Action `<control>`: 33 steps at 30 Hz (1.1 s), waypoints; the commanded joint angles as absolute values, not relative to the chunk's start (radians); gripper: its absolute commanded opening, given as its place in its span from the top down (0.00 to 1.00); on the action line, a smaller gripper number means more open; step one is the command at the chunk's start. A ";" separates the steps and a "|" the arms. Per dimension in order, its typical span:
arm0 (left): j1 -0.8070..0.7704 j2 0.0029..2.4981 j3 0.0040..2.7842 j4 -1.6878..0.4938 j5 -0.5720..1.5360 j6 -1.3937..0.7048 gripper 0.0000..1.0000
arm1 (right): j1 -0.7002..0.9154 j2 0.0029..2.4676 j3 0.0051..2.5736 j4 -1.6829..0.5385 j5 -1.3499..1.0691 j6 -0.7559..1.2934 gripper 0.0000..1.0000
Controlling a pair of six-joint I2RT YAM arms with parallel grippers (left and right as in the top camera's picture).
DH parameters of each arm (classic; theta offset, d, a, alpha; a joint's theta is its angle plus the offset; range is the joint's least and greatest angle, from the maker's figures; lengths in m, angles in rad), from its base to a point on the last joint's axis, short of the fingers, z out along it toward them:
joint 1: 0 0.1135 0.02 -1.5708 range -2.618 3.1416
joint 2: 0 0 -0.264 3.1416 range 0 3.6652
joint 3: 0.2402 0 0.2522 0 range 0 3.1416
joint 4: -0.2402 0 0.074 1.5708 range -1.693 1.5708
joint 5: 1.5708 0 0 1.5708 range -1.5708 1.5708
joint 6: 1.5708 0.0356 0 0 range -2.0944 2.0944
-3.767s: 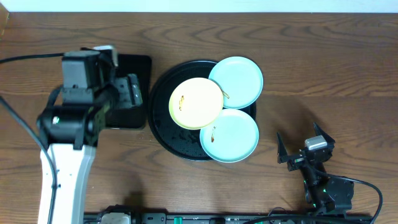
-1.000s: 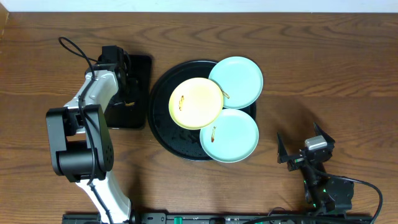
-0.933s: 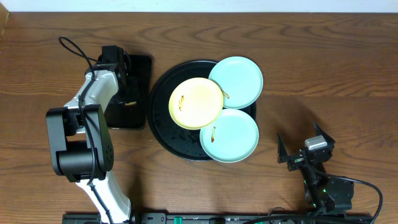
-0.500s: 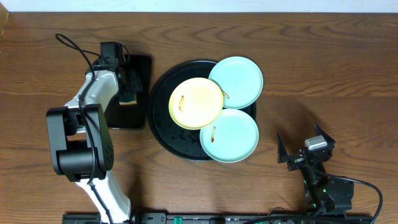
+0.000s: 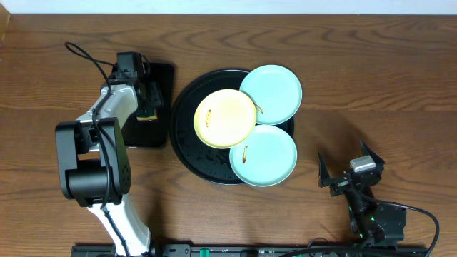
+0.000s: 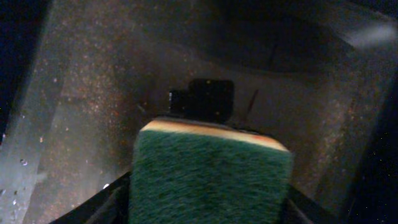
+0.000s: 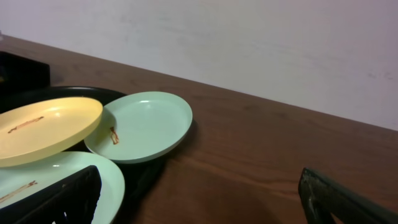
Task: Clean dirty plates on tray and stack at the side
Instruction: 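Lower the left gripper and close it on the green sponge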
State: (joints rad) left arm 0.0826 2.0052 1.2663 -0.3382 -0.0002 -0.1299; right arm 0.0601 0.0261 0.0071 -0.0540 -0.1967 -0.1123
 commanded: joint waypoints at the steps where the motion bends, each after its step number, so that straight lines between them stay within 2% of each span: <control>1: 0.084 2.022 1.260 -0.333 -0.012 -0.124 0.45 | 0.052 0.026 0.006 -0.057 -0.191 -0.098 0.01; 5: 0.084 2.022 1.260 -0.321 -0.012 -0.123 0.45 | 0.052 0.026 0.006 -0.057 -0.191 -0.097 0.01; 7: 0.084 2.022 1.260 -0.313 -0.012 -0.123 0.88 | 0.052 0.026 0.006 -0.057 -0.191 -0.098 0.01; 8: 0.084 2.022 1.260 -0.310 -0.012 -0.123 0.92 | 0.052 0.026 0.006 -0.057 -0.191 -0.098 0.01; 12: 0.084 2.022 1.260 -0.300 -0.012 -0.123 0.92 | 0.052 0.026 0.006 -0.057 -0.191 -0.098 0.01; 13: 0.084 2.022 1.260 -0.301 -0.012 -0.124 0.83 | 0.052 0.026 0.006 -0.057 -0.191 -0.098 0.01; 14: 0.084 2.022 1.260 -0.302 -0.012 -0.124 0.55 | 0.052 0.026 0.006 -0.057 -0.191 -0.098 0.01; 15: 0.084 2.022 1.260 -0.307 -0.012 -0.124 0.37 | 0.052 0.026 0.006 -0.057 -0.191 -0.098 0.01; 17: 0.084 2.022 1.260 -0.321 -0.012 -0.124 0.34 | 0.052 0.026 0.006 -0.057 -0.191 -0.098 0.01; 33: 0.084 2.022 1.260 -0.365 -0.012 -0.124 0.33 | 0.052 0.026 0.006 -0.057 -0.191 -0.098 0.01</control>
State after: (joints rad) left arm 0.0826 2.0052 1.2663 -0.3603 -0.0036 -0.1299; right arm 0.0601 0.0261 0.0071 -0.0540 -0.1967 -0.1123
